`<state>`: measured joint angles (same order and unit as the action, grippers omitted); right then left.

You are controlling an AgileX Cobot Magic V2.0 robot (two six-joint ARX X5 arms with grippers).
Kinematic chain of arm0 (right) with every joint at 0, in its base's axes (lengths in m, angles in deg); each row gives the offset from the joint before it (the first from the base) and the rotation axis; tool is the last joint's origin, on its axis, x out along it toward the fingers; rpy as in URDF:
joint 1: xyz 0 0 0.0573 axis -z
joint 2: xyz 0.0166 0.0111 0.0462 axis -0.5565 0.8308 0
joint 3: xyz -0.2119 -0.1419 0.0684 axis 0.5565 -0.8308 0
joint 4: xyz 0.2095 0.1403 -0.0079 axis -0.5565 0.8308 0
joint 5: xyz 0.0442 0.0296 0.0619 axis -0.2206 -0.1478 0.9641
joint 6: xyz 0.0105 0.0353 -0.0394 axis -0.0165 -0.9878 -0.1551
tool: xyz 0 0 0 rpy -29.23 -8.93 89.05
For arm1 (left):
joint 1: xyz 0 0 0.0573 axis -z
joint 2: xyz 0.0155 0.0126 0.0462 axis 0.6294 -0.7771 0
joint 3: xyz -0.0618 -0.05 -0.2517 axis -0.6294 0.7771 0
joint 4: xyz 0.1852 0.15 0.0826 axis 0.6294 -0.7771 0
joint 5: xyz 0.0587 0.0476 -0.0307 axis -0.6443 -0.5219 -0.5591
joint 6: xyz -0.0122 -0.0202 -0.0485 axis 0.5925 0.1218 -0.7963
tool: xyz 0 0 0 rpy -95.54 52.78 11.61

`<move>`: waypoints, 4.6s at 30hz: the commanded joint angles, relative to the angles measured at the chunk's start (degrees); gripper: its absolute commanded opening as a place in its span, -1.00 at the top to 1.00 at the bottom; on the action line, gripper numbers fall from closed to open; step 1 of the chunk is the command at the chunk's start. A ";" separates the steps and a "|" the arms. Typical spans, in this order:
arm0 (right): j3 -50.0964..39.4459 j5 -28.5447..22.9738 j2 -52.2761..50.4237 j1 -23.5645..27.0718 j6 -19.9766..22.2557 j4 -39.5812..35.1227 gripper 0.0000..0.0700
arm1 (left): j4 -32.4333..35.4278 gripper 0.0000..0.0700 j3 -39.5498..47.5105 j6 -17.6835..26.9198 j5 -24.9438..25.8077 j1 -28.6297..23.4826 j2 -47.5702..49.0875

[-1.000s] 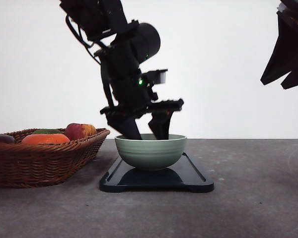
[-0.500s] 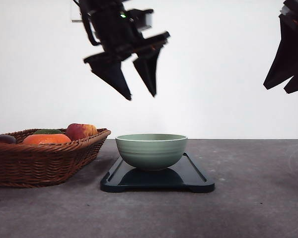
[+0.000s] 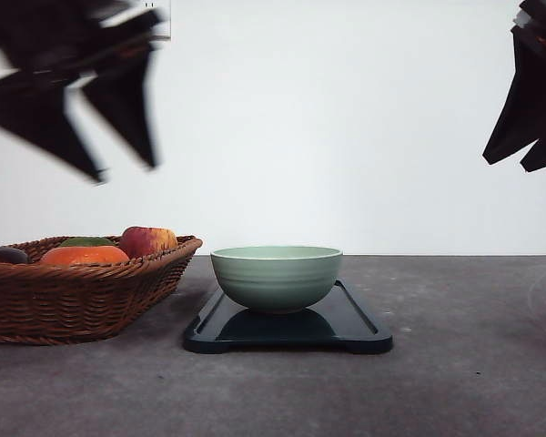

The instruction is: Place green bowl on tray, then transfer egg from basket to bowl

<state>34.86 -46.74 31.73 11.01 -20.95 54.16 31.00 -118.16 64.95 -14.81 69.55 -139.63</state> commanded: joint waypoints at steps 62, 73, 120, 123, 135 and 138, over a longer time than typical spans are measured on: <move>0.42 2.97 0.28 -0.28 0.07 -0.92 0.96 | 19.65 1.00 41.01 1.67 0.15 -29.76 57.83; 0.44 2.97 0.28 -0.29 0.07 -0.93 0.96 | 22.15 1.00 50.27 2.41 -0.14 -33.58 66.97; -33.62 -2.16 -46.11 18.60 7.42 -18.20 0.96 | 22.63 1.00 50.27 2.60 -0.09 -33.53 66.96; -33.62 -3.51 -46.53 18.67 7.55 -18.07 0.96 | 22.62 1.00 50.25 2.59 -0.09 -33.53 66.97; -33.59 -3.46 -46.53 18.86 7.34 -18.06 0.96 | 22.61 1.00 50.23 2.60 -0.07 -33.53 66.95; -33.59 -3.45 -46.53 18.86 7.34 -18.07 0.96 | 22.62 1.00 50.23 2.59 -0.07 -33.53 66.95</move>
<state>1.49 -49.99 -14.76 29.80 -12.67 36.69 52.99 -68.97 66.53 -14.75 36.09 -72.72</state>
